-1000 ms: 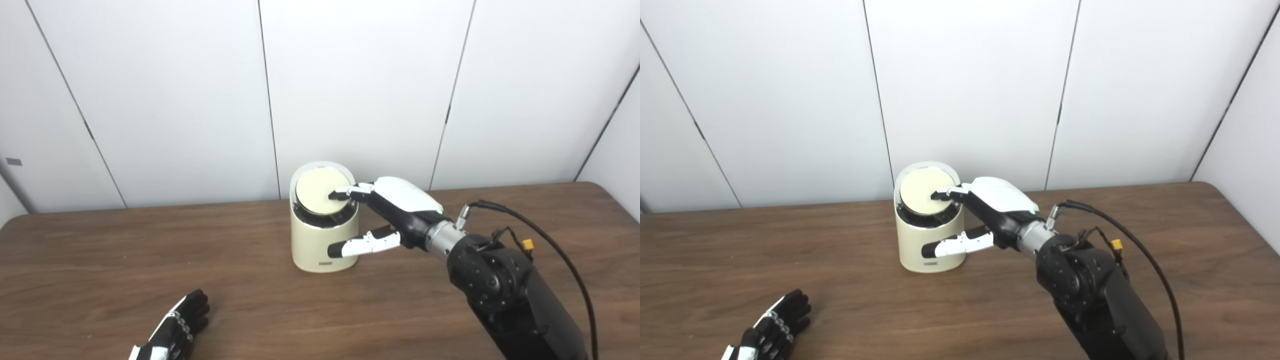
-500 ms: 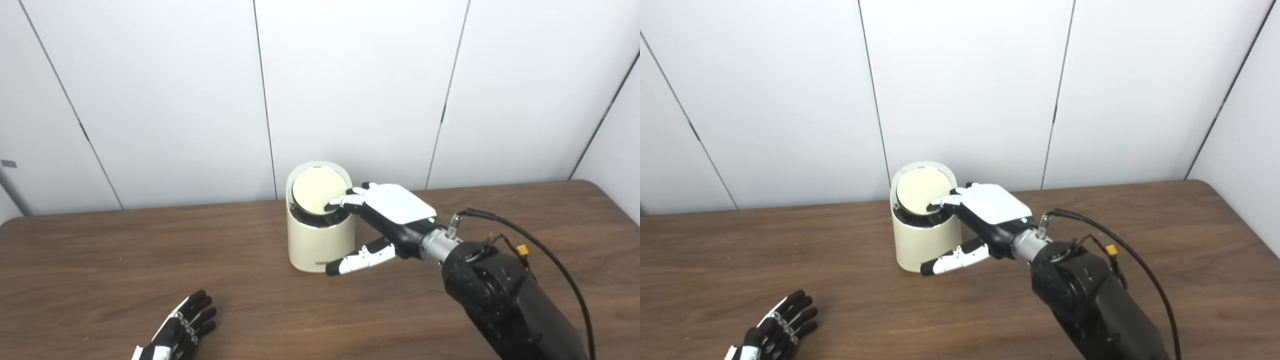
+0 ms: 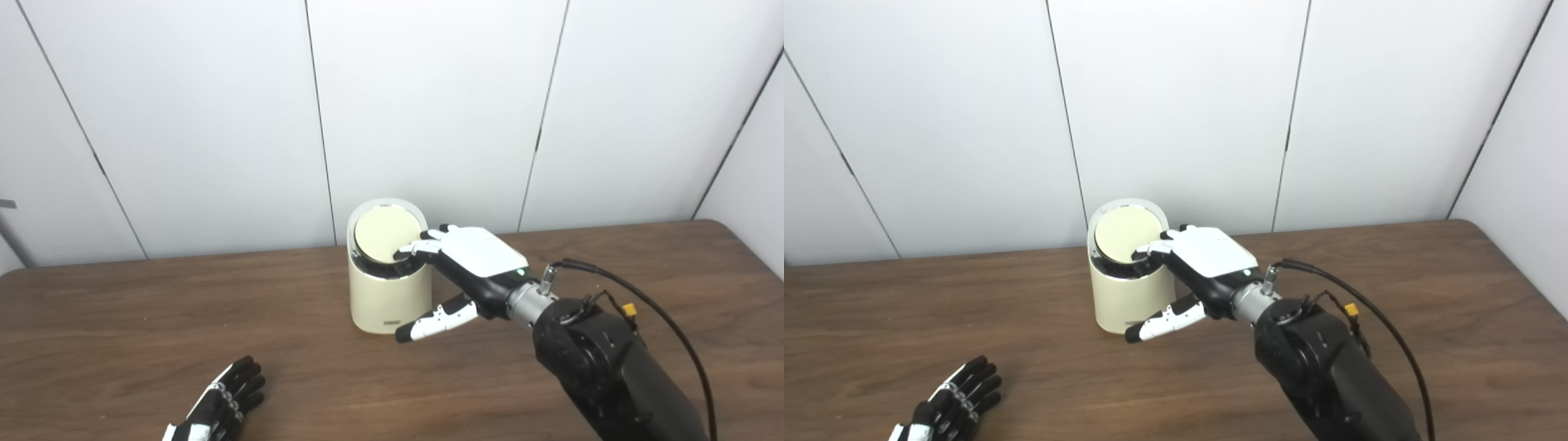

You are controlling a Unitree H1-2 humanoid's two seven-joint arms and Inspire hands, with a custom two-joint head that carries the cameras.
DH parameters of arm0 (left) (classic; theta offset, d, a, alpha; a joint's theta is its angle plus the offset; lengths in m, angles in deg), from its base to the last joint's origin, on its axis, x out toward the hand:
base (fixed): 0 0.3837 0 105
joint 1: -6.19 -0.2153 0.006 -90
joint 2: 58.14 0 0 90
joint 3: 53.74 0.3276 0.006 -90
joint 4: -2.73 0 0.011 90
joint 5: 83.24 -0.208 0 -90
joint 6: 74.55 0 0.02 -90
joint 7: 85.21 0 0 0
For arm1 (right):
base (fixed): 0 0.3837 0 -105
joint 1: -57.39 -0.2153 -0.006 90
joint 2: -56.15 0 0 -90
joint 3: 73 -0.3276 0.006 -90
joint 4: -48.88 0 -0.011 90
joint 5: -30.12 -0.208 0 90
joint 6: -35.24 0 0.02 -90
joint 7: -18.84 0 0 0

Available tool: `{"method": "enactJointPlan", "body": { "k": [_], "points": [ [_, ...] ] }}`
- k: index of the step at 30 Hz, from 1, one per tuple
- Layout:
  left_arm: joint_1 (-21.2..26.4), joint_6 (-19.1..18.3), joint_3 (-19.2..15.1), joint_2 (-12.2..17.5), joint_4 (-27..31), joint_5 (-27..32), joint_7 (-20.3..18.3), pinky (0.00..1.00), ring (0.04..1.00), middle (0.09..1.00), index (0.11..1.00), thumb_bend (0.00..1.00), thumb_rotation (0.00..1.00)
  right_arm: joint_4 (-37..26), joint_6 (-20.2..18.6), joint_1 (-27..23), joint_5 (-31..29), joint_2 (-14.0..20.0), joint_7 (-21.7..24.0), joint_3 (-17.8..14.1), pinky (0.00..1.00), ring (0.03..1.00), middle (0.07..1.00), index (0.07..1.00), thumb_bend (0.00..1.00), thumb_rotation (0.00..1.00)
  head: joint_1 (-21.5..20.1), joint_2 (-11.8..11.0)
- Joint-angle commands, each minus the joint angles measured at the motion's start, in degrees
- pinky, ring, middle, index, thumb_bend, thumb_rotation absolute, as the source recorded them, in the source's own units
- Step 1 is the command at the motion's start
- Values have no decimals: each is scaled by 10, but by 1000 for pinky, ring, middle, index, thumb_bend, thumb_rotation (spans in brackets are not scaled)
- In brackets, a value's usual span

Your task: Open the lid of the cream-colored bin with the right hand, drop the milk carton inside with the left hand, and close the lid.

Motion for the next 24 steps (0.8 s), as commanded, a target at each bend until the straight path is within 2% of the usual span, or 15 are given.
{"method": "enactJointPlan", "body": {
  "k": [1, 8, 11, 13, 15, 20, 24],
  "points": [
    [6, 5, 0, 3, 22, 0, -3, 880, 873, 880, 899, 790, 860, 21, -3, 10, -6, -1, 31, 9, 1000, 947, 849, 835, 808, 714, -1, 0],
    [7, 12, 1, 2, 18, -2, -5, 870, 861, 879, 903, 780, 870, 11, 11, 15, -24, 0, 15, -3, 1000, 943, 844, 838, 811, 711, 0, 0],
    [7, 10, 2, 2, 19, -1, -6, 878, 861, 877, 905, 774, 867, 3, 27, 22, -37, -7, -18, -16, 991, 927, 837, 826, 813, 718, 1, 0],
    [7, 7, 3, 3, 20, 1, -7, 886, 865, 879, 907, 774, 865, 2, 45, 29, -44, -20, -64, -31, 973, 905, 828, 811, 792, 711, -1, 0],
    [8, 5, 4, 3, 19, 2, -8, 892, 869, 883, 909, 777, 862, 3, 55, 33, -47, -28, -90, -40, 958, 892, 821, 803, 770, 683, 0, -1],
    [8, 6, 4, 1, 17, 2, -7, 906, 878, 889, 913, 772, 853, 8, 73, 32, -50, -41, -133, -57, 997, 925, 844, 838, 712, 666, -2, -1],
    [10, 7, 5, 0, 13, 0, -6, 913, 879, 887, 914, 769, 853, 13, 85, 30, -51, -45, -148, -64, 999, 923, 830, 849, 706, 658, -2, -3]
  ]
}}
